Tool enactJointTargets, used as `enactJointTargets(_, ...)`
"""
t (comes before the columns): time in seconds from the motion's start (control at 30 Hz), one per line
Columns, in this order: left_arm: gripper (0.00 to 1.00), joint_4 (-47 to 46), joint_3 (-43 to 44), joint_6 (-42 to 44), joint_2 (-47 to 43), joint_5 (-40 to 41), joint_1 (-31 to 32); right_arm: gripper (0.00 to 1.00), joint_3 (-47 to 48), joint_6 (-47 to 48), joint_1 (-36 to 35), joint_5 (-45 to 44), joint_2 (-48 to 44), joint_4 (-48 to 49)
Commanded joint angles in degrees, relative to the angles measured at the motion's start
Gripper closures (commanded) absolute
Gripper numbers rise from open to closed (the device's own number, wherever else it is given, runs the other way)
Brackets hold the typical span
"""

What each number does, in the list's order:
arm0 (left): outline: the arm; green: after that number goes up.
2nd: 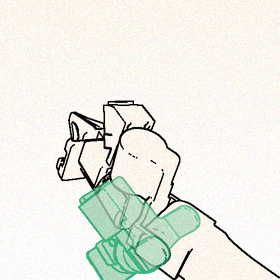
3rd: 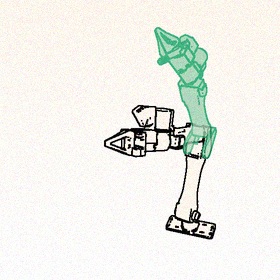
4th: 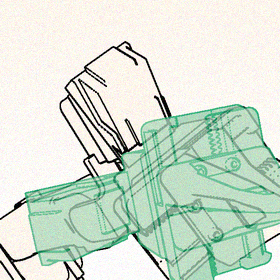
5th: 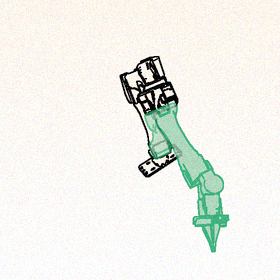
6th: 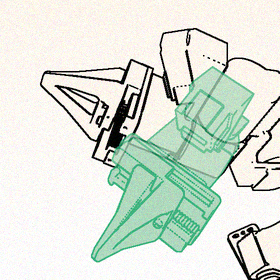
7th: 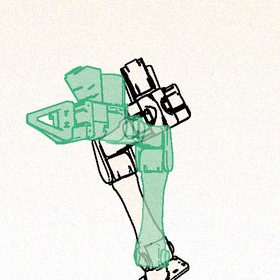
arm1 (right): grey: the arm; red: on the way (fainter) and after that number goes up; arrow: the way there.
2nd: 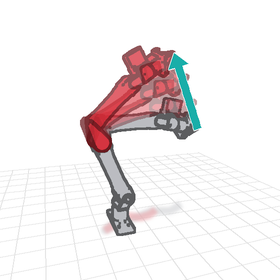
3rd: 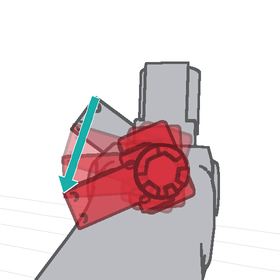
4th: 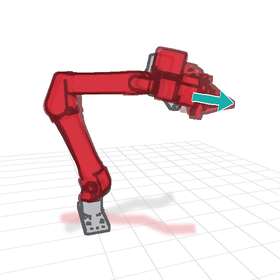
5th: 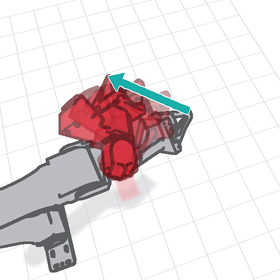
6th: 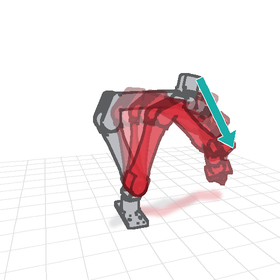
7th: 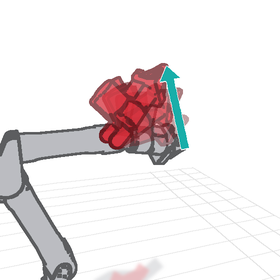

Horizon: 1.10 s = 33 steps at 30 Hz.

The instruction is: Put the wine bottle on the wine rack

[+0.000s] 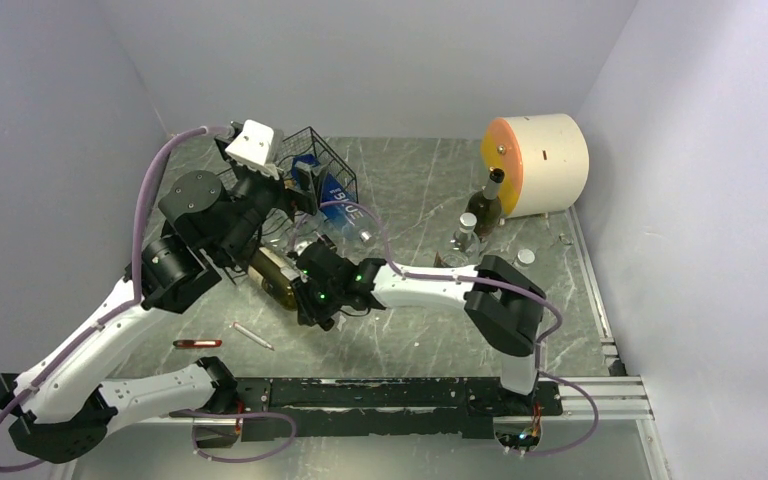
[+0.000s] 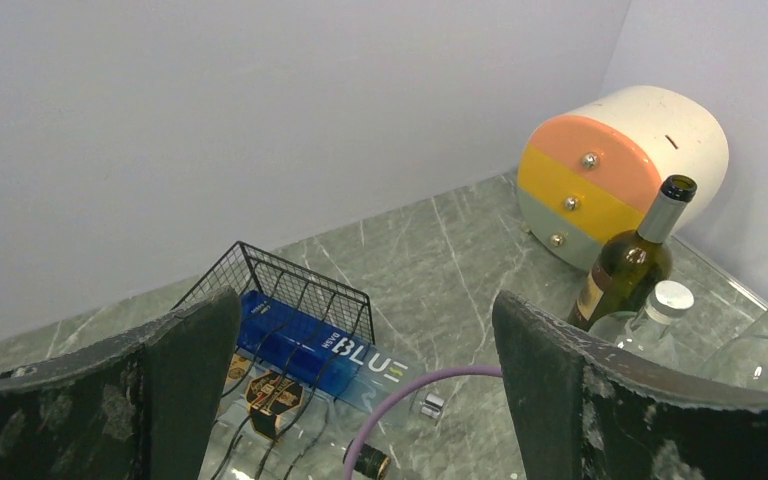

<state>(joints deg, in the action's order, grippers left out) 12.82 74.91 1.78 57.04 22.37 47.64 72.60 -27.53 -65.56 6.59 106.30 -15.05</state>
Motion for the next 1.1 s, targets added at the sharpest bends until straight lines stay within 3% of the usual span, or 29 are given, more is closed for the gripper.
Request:
enactJointTargets(0.0, 0.00, 2.17, -0.35, -1.33, -1.58, 0.86, 0.18, 1.00, 4.57, -1.53, -0.27, -1.35, 0.93, 10.26)
enactJointTargets(0.33, 0.00, 4.44, -0.14, -1.27, -3.06, 1.40, 0.18, 1.00, 12.76, -6.02, -0.48, -4.49, 10.60, 15.99)
enactJointTargets(0.8, 0.00, 6.32, -0.32, -0.55, -3.89, 2.76, 0.19, 0.80, 31.62, -5.99, -0.97, -10.91, 25.37, 13.52)
enactJointTargets(1.07, 0.00, 6.32, -0.56, -0.03, -3.03, 3.12, 0.22, 0.68, 36.63, -5.61, -0.97, -12.41, 29.01, 11.35)
